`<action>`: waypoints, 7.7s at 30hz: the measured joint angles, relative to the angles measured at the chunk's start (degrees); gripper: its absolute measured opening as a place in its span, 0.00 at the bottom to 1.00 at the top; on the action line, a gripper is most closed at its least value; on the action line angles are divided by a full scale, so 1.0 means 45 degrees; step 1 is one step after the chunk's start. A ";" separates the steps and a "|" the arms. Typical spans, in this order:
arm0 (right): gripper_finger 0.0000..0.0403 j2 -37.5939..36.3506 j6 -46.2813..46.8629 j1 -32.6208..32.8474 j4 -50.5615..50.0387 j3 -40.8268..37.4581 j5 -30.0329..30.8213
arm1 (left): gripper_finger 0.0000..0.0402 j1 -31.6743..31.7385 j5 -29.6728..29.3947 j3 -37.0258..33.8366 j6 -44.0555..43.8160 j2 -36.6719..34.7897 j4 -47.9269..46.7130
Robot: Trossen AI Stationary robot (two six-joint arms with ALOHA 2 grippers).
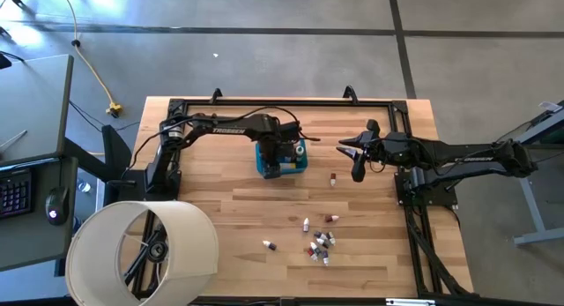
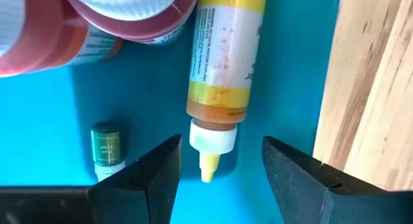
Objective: Pick & Place food coloring
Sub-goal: Adjust the big yellow food coloring bottle in the bin
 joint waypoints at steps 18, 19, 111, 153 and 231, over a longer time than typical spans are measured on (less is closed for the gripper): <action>0.25 -0.0005 0.0000 0.0000 -0.0010 0.0000 -0.0001 | 0.52 -0.0464 -0.1532 -0.0099 -0.1058 -0.0308 -0.0141; 0.25 0.0000 0.0002 -0.0002 -0.0010 0.0000 0.0000 | 0.52 -0.0462 -0.1532 -0.0082 -0.1058 -0.0408 -0.0188; 0.61 0.9110 -0.4145 0.0326 1.0295 0.0622 -0.3744 | 0.24 -0.1916 -0.1022 0.1661 -0.0995 -0.2210 -0.2793; 0.52 1.0604 -0.3857 0.1469 0.2697 0.4274 -0.0105 | 0.24 -0.2910 -0.1772 0.1988 -0.2009 -0.2438 -0.2392; 0.36 0.1349 -0.1322 0.2574 -0.2131 0.4101 0.2386 | 0.34 -0.2965 -0.5169 0.1593 -0.1871 -0.7786 0.0793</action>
